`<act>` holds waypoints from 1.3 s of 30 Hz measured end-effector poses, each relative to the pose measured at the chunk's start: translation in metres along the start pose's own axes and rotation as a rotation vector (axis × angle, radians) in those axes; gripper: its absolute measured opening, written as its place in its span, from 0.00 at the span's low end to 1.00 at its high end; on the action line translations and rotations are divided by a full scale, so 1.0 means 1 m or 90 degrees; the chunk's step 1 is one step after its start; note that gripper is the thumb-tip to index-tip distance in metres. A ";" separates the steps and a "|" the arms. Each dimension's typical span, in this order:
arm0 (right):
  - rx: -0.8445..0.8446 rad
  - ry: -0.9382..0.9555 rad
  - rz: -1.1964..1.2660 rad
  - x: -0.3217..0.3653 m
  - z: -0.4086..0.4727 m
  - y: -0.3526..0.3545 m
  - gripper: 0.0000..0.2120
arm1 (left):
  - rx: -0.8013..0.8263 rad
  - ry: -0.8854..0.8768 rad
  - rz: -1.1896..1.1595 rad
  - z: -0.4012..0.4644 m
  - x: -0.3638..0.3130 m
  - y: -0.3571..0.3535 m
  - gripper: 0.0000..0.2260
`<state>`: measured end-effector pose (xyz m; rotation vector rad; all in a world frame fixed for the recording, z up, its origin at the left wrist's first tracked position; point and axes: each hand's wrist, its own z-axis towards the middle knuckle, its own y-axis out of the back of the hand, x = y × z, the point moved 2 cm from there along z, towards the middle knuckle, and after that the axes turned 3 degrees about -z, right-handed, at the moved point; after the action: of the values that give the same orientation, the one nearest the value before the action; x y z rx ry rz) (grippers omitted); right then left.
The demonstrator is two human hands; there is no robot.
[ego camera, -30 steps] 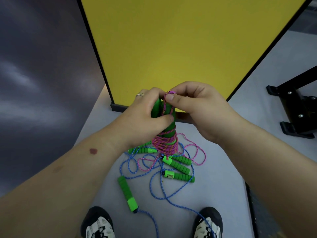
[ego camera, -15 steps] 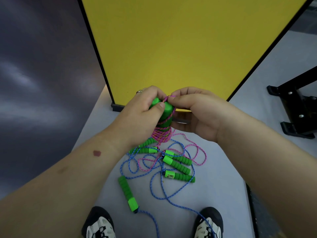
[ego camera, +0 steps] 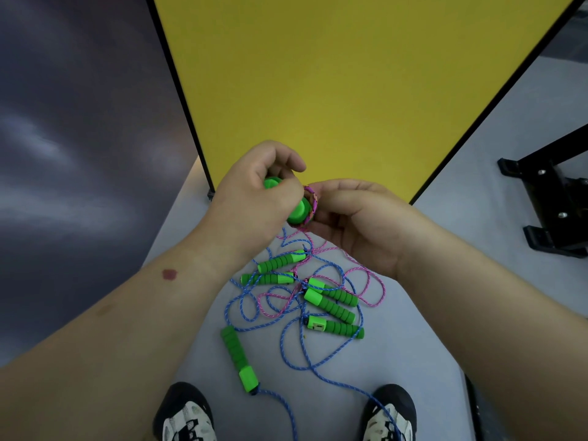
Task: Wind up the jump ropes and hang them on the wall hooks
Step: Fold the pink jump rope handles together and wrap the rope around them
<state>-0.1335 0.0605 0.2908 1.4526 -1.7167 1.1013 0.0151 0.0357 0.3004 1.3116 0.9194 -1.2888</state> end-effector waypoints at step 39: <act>0.051 -0.038 0.072 -0.014 0.007 0.008 0.21 | 0.022 -0.028 -0.053 0.000 0.009 0.000 0.12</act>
<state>-0.1378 0.0609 0.2739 1.4643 -1.8352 1.2099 0.0159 0.0342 0.2915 1.2786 0.9331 -1.3987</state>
